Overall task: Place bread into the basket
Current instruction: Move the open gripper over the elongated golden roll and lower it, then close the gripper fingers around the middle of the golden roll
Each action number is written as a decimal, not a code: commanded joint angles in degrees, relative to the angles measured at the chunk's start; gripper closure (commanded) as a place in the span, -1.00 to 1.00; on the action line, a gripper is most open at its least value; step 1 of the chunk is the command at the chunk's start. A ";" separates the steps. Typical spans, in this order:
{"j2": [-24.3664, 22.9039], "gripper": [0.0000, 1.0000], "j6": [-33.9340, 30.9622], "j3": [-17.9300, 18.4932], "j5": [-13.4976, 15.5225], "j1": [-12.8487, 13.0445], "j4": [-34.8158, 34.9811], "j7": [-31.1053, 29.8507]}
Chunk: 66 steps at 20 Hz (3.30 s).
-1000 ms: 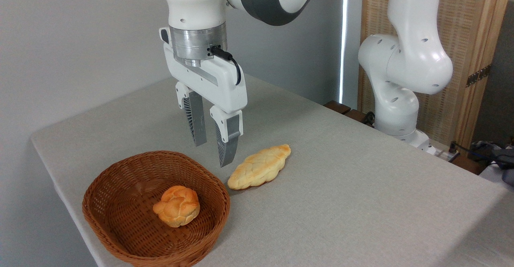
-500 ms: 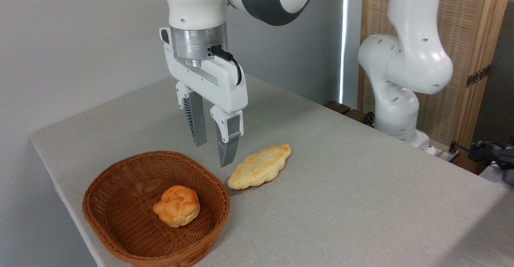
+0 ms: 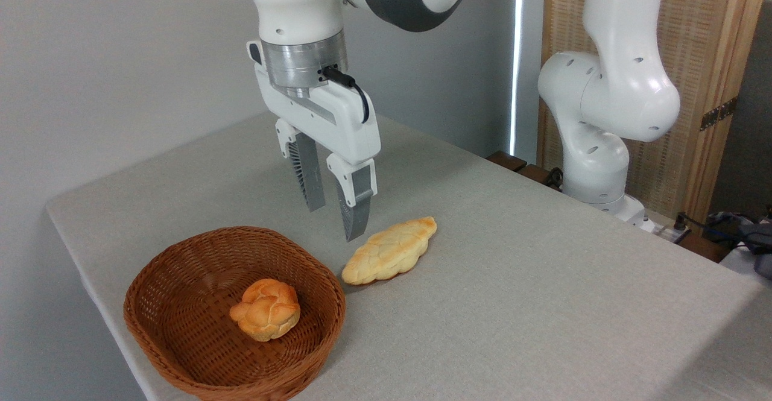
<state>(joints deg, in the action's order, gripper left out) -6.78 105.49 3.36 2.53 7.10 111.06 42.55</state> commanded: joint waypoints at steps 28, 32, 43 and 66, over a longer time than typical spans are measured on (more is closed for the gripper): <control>-6.58 -1.00 9.73 -0.11 0.19 4.67 23.15 0.25; -6.58 -1.00 9.73 -0.02 0.11 4.67 23.15 0.34; -7.02 -1.00 9.82 -0.11 -2.27 4.59 22.80 0.08; -5.36 -1.00 9.56 -0.02 -2.71 4.59 22.00 0.43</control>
<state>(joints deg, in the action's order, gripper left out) -12.64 114.29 3.11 0.71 11.61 132.83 42.69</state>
